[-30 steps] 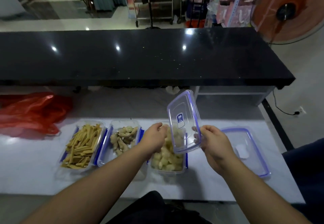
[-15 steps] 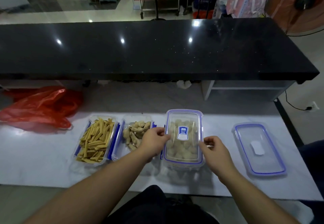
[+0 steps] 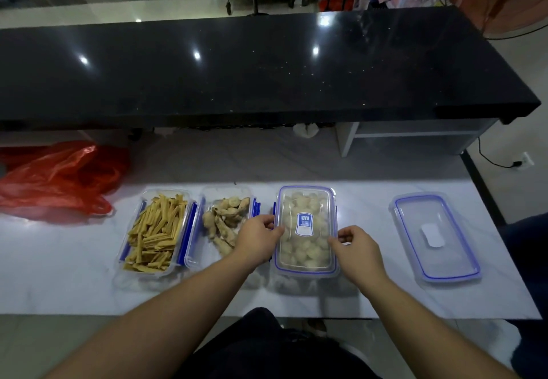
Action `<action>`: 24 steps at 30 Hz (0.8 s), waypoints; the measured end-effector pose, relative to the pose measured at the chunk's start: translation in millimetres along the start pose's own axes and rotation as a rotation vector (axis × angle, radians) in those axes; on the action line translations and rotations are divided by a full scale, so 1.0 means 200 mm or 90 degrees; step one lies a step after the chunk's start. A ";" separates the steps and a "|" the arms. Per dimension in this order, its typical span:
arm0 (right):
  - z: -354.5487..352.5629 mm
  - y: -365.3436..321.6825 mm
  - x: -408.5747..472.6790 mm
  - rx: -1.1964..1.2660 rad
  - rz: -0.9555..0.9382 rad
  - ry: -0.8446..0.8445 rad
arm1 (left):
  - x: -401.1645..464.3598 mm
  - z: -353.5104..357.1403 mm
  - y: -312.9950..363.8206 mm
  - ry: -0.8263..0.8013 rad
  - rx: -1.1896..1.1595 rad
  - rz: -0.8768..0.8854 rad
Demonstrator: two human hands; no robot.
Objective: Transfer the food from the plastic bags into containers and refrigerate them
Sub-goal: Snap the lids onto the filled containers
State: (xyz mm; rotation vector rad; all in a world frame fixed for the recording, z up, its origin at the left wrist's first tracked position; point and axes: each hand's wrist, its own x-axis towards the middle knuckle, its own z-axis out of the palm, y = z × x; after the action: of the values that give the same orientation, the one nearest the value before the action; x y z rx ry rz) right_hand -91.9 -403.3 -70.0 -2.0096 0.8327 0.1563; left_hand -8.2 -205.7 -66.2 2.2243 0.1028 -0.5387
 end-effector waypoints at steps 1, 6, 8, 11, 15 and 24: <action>0.00 0.00 0.00 -0.001 -0.003 0.001 | 0.00 0.00 -0.01 -0.003 0.011 0.003; -0.01 0.00 0.01 -0.019 -0.029 -0.015 | 0.03 0.00 0.02 -0.029 0.094 0.014; -0.01 0.00 0.02 -0.026 -0.031 -0.020 | 0.03 0.00 0.03 -0.034 0.121 0.015; -0.01 0.00 0.03 -0.023 -0.023 -0.021 | 0.04 0.01 0.02 -0.035 0.122 0.012; -0.04 0.00 0.06 -0.018 -0.009 -0.021 | 0.04 0.03 0.06 -0.028 0.115 0.009; -0.11 0.00 0.15 -0.070 0.019 -0.073 | 0.05 0.05 0.14 -0.071 0.040 -0.059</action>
State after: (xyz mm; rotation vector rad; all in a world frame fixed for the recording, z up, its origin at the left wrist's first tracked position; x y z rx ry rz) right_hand -73.6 -435.5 -69.3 -2.0697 0.7969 0.3370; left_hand 5.4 -232.3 -55.3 2.2527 0.1335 -0.7250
